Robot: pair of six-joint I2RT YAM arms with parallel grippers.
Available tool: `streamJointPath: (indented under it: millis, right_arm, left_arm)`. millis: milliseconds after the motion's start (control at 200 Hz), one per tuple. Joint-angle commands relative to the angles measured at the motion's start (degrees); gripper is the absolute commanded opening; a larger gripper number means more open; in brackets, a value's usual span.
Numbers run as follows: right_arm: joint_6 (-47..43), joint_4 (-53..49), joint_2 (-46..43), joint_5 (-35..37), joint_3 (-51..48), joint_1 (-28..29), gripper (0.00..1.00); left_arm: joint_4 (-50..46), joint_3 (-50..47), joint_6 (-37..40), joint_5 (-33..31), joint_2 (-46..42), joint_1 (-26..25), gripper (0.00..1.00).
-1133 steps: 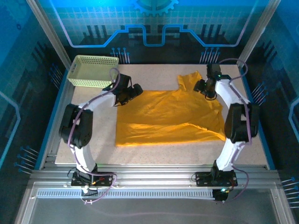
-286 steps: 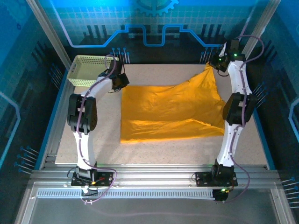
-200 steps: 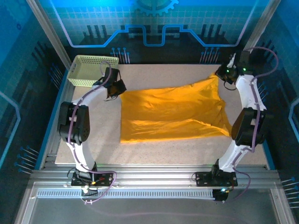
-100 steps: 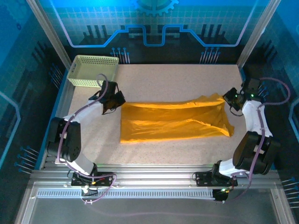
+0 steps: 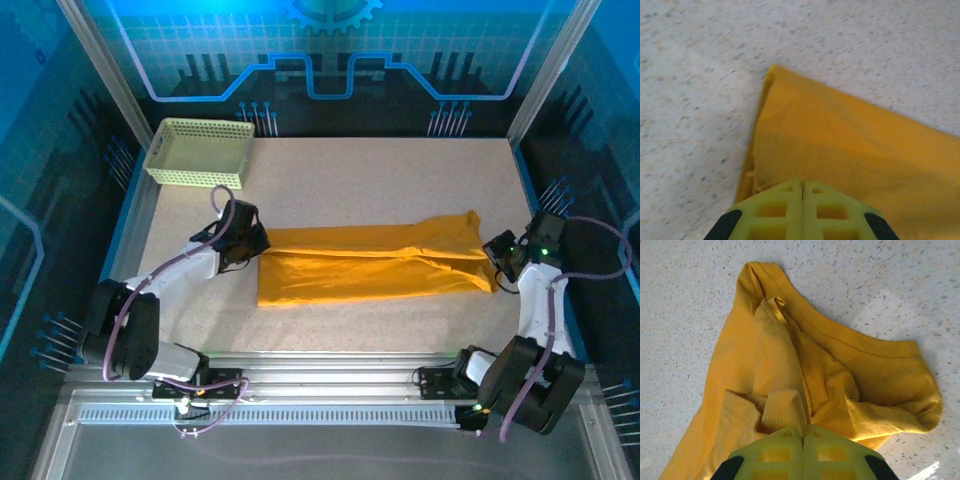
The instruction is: Fold the inside-out t-shirt
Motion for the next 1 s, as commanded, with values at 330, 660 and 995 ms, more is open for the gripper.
streamJointPath:
  millis: [330, 660, 995]
  right_arm:
    - [-0.91, -4.15, -4.81, 0.68, -6.74, -1.17, 0.00]
    - [0.42, -4.71, -3.98, 4.00, -5.06, -1.08, 0.49]
    - [-2.67, -3.14, -1.31, 9.23, 6.16, 14.78, 0.70]
  left_arm:
    - [0.78, -2.61, -0.89, -1.83, 2.11, -0.99, 0.00]
    - [-4.62, -4.35, -2.49, -4.49, -1.61, -2.35, 0.42]
    - [-5.44, 7.02, -0.53, -3.48, -2.57, -4.67, 0.67]
